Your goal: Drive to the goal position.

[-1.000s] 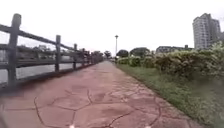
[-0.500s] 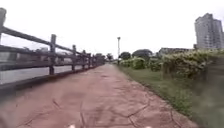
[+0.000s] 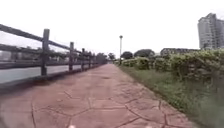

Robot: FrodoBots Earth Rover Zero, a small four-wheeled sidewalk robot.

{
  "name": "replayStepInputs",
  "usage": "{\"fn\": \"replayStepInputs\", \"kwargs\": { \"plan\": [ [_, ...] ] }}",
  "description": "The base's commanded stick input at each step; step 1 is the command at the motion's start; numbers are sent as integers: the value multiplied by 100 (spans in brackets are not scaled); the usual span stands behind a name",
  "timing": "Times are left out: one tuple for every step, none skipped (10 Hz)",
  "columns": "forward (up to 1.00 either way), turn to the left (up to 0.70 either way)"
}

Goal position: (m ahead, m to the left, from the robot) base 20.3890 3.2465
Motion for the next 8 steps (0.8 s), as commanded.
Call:
{"fn": "replayStepInputs", "kwargs": {
  "plan": [
    [100, -7],
    [100, -28],
    [100, -3],
    [100, 2],
    [100, -17],
    [100, -11],
    [100, -18],
    [100, -28]
  ]
}}
